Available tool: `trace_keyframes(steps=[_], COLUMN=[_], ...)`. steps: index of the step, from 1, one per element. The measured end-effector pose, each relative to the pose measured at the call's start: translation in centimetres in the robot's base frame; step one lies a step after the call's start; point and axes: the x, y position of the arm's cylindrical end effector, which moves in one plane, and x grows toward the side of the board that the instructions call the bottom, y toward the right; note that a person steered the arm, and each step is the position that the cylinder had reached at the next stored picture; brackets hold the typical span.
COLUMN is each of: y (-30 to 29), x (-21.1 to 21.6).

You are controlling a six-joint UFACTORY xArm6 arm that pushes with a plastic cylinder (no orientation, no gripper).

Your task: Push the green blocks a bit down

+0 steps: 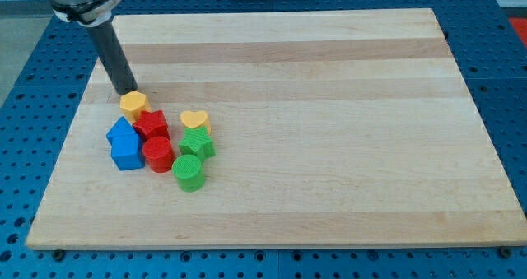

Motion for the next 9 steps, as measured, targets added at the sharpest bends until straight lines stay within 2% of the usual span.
trace_keyframes(steps=[2,4,5,6,7,8,9], y=[0.2,0.2,0.6,3.4,9.0,13.6,14.9], x=[2.7,2.5,-2.8,-5.9,-2.3,5.4,11.1])
